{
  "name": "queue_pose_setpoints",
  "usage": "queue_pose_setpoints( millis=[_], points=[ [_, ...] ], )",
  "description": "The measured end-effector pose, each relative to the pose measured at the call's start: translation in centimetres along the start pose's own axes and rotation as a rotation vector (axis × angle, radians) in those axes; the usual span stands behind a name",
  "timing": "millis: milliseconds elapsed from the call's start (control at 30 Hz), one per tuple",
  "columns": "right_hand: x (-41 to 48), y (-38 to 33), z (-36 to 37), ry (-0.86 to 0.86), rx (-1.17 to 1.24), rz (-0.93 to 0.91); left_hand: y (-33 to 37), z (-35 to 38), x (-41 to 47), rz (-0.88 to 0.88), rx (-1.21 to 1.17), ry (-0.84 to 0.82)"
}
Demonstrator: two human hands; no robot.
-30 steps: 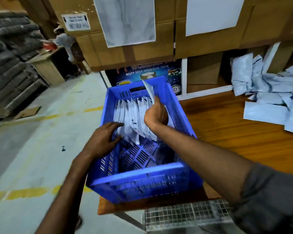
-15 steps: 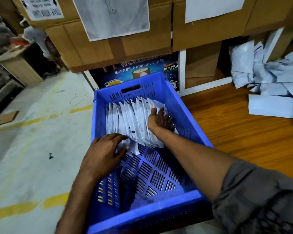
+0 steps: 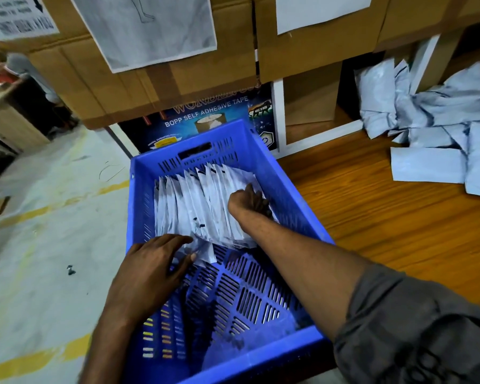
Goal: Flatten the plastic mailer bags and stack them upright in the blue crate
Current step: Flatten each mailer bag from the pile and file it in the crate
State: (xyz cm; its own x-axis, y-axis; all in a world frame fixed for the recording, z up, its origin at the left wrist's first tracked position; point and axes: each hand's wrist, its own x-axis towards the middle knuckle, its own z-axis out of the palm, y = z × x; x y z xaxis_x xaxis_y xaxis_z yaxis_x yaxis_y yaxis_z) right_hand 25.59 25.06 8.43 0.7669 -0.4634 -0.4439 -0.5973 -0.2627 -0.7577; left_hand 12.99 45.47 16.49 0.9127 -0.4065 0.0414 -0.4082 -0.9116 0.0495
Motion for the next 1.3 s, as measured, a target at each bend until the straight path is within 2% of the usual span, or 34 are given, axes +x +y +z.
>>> queue_pose_setpoints(
  millis=[100,200,267,333,433,567,667,767,867,1000,1133,1200,1300],
  points=[
    [-0.3,0.2,0.0,0.020,-0.058,-0.035,0.2,-0.3,-0.1,0.001,-0.009,0.007],
    [-1.4,-0.3,0.0,0.239,-0.136,-0.208,0.5,-0.6,-0.3,-0.015,-0.060,0.022],
    [-3.0,-1.5,-0.9,0.347,-0.097,-0.324,0.6,-0.7,-0.2,-0.020,-0.105,0.044],
    [-4.9,-3.0,-2.5,0.305,-0.034,-0.350,0.7,-0.9,-0.3,-0.045,-0.190,0.069],
    [-7.1,-4.5,-6.4,0.105,-0.156,-0.386,1.0,-1.4,-0.8,-0.098,-0.346,0.119],
    [-8.5,-2.7,-13.4,-0.005,-0.340,-0.779,4.2,-1.8,-2.2,-0.063,-0.447,0.116],
    [-8.1,1.6,-18.0,0.129,-0.377,-1.100,9.2,-1.5,-2.9,-0.061,-0.425,0.153],
    [-6.9,6.8,-21.3,0.199,-0.394,-1.250,15.3,-0.6,-2.9,-0.088,-0.486,0.284],
    [-5.5,12.2,-24.5,0.122,-0.403,-1.245,22.1,0.1,-2.4,-0.115,-0.544,0.419],
    [-3.0,17.8,-29.9,-0.007,-0.386,-1.128,30.6,1.2,-1.1,-0.182,-0.552,0.561],
    [1.2,21.7,-35.6,-0.052,-0.382,-0.993,37.6,3.5,0.6,-0.144,-0.403,0.664],
    [3.7,23.6,-38.6,-0.040,-0.399,-0.924,40.6,5.9,2.1,-0.184,-0.521,0.663],
    [7.5,25.5,-42.7,0.056,-0.385,-0.798,44.1,10.9,4.7,-0.229,-0.672,0.482]
  ],
)
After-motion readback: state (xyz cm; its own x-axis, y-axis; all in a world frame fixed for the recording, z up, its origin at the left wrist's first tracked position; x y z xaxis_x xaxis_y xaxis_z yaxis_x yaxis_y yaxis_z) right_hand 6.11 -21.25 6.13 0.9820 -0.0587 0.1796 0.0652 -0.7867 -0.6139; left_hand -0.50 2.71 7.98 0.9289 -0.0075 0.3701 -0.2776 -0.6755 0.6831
